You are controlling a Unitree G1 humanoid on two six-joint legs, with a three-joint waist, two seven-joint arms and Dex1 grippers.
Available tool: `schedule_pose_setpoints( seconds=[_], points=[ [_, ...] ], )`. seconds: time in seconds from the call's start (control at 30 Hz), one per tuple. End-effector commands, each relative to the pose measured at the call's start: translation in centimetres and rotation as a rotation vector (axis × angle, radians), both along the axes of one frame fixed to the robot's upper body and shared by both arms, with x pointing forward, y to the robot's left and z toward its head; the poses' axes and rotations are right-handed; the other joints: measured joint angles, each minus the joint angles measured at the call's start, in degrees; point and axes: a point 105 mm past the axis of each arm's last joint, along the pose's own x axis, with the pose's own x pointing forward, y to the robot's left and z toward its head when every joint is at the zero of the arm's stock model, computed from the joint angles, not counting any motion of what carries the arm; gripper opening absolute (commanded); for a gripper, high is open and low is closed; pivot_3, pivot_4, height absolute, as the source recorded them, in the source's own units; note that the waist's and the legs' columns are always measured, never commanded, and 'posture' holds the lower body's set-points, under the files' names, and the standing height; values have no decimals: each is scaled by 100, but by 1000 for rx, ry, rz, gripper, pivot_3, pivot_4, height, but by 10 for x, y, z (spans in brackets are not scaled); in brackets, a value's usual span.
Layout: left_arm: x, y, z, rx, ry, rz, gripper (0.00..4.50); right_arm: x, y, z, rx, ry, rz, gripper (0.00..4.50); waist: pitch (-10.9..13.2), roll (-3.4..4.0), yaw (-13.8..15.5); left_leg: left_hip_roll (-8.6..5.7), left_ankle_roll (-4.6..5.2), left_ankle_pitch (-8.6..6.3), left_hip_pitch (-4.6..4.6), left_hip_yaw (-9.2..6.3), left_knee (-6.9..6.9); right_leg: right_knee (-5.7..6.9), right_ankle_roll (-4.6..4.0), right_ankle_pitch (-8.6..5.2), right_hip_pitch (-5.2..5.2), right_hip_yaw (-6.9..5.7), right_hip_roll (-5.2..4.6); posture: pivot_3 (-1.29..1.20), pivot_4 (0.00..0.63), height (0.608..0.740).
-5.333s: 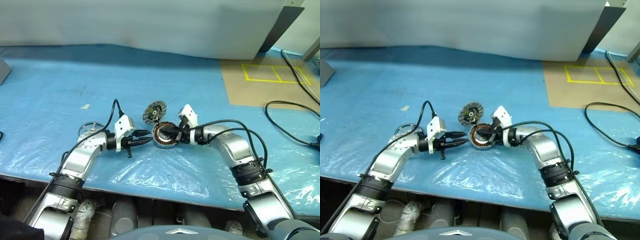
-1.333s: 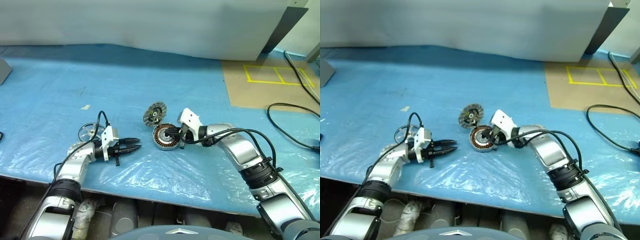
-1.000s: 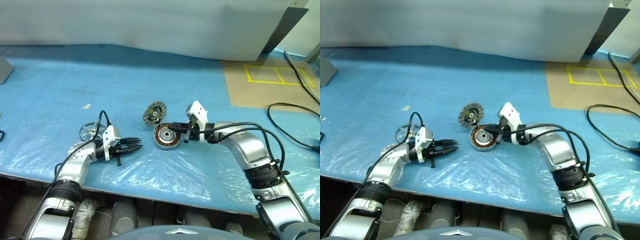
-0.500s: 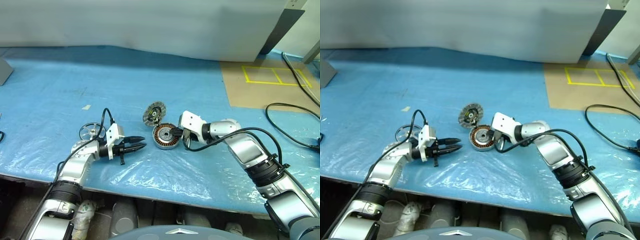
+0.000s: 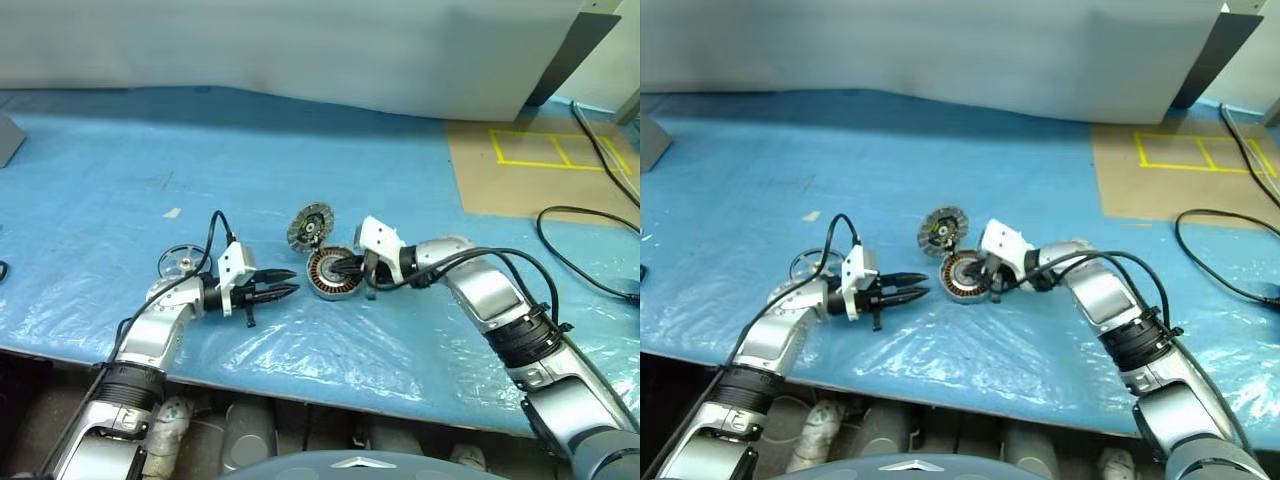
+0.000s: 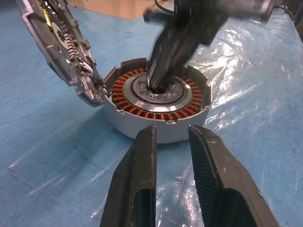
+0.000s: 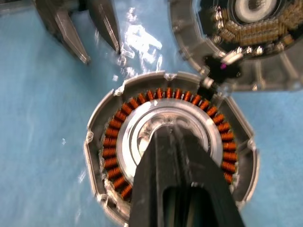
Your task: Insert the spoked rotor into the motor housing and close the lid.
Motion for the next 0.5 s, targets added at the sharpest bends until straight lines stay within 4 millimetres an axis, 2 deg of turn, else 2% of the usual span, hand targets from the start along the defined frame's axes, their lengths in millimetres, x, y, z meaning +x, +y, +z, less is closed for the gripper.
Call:
schedule_pose_setpoints(
  seconds=[0.03, 0.2, 0.33, 0.4, 0.5],
  points=[
    [-1, -3, 12, -7, -38, -8, 1084, -1, -18, -22, -76, 48, -52, 26, 0, 1, 6, 0, 1, -1, 8, 0, 1, -1, 0, 0, 7, 0, 0, 0, 150, 740],
    [-2, -7, 17, -9, -39, -10, 1084, 6, 2, 29, 188, 49, -68, 26, 3, -2, 2, -6, 18, -10, 31, -2, 11, -2, 2, -1, 40, 4, -16, 0, 150, 740],
    [-2, -10, 21, -10, -40, -13, 1084, 2, 13, 60, 356, 94, -44, 26, 4, -2, -9, 1, 6, -2, 23, -3, 9, 0, 1, 0, 24, 6, -4, 0, 150, 740],
    [-2, -11, 23, -10, -40, -15, 1084, -2, 13, 51, 303, 98, -30, 26, 4, -2, -3, 1, 2, 1, -5, -2, 8, 5, 0, 0, -10, 5, 5, 0, 150, 740],
    [-3, -13, 25, -12, -38, -17, 1084, -6, 1, -3, 57, 110, -50, 26, 4, -3, 11, -1, 1, 1, -20, -1, 10, 14, 2, 3, -20, -3, 8, 0, 150, 740]
  ],
)
